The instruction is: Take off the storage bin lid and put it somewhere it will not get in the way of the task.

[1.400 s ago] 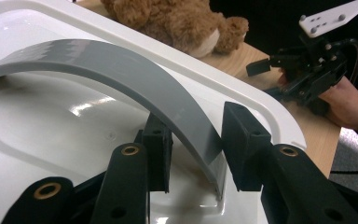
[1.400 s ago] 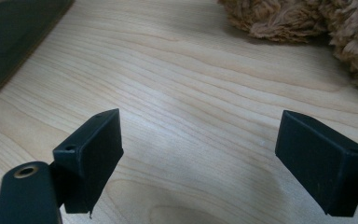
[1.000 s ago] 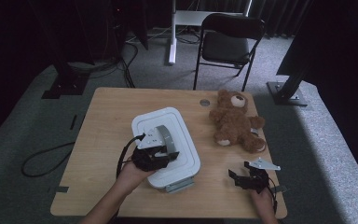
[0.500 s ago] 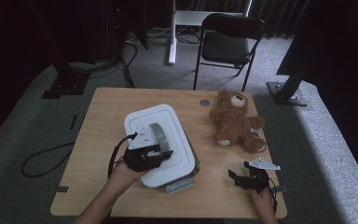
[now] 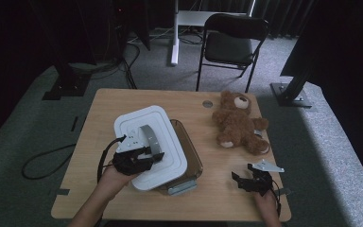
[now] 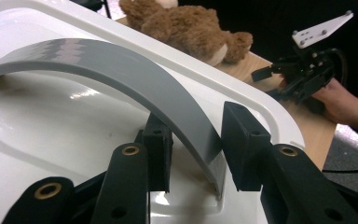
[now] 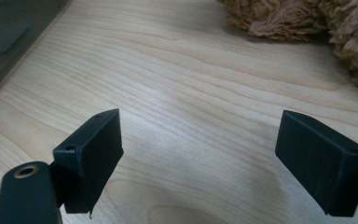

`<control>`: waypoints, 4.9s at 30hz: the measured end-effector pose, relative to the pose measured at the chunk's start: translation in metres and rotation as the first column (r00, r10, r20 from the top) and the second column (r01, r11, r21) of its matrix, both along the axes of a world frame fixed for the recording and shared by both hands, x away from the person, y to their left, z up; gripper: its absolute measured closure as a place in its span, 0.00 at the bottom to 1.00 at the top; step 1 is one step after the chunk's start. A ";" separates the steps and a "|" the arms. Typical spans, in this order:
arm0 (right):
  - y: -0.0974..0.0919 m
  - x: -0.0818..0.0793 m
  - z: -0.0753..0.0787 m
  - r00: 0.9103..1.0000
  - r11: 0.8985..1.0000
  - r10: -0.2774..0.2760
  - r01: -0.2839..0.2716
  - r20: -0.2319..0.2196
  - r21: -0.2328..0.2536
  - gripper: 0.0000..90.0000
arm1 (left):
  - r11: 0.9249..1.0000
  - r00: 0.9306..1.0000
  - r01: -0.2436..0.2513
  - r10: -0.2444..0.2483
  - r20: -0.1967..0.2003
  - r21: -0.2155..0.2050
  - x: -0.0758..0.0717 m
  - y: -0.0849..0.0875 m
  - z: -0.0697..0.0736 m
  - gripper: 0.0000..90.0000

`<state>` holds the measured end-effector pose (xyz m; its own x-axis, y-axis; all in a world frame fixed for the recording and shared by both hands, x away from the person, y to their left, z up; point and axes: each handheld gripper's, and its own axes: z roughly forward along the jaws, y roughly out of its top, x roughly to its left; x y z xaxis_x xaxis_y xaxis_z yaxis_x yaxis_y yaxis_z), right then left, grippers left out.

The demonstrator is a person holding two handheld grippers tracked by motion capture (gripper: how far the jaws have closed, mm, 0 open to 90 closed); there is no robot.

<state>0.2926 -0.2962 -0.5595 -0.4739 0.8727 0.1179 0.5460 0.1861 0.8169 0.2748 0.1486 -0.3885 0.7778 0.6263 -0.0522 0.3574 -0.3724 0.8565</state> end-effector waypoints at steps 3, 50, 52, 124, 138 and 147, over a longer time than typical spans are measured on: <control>0.000 0.000 0.000 1.000 1.000 -0.002 0.002 -0.002 -0.001 0.16 | 1.000 1.000 -0.008 0.008 -0.004 0.002 -0.001 0.006 -0.001 0.72; 0.001 0.001 0.000 1.000 1.000 -0.007 0.007 -0.014 -0.016 0.16 | 0.995 0.995 -0.090 0.088 -0.038 -0.046 -0.029 0.111 -0.045 0.72; 0.001 0.001 0.000 1.000 1.000 -0.008 0.007 -0.013 -0.016 0.16 | 0.994 0.994 -0.104 0.103 -0.043 -0.030 -0.028 0.115 -0.052 0.72; 0.000 0.001 0.000 1.000 1.000 -0.007 0.006 -0.012 -0.009 0.16 | 0.922 0.911 -0.387 0.385 -0.145 0.018 -0.007 0.164 -0.148 0.12; 0.000 0.001 0.000 1.000 1.000 -0.006 0.006 -0.011 -0.008 0.16 | 0.830 0.810 -0.555 0.555 -0.188 0.061 -0.013 0.193 -0.155 0.01; 0.000 0.000 0.000 1.000 1.000 -0.008 0.008 -0.006 -0.006 0.16 | 0.753 0.740 -0.632 0.656 -0.145 0.182 -0.012 0.196 -0.160 0.01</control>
<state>0.2927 -0.2960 -0.5597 -0.4664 0.8770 0.1157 0.5527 0.1868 0.8122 0.2631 0.3443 -0.5488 0.1682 0.9845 -0.0491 0.6956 -0.0832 0.7136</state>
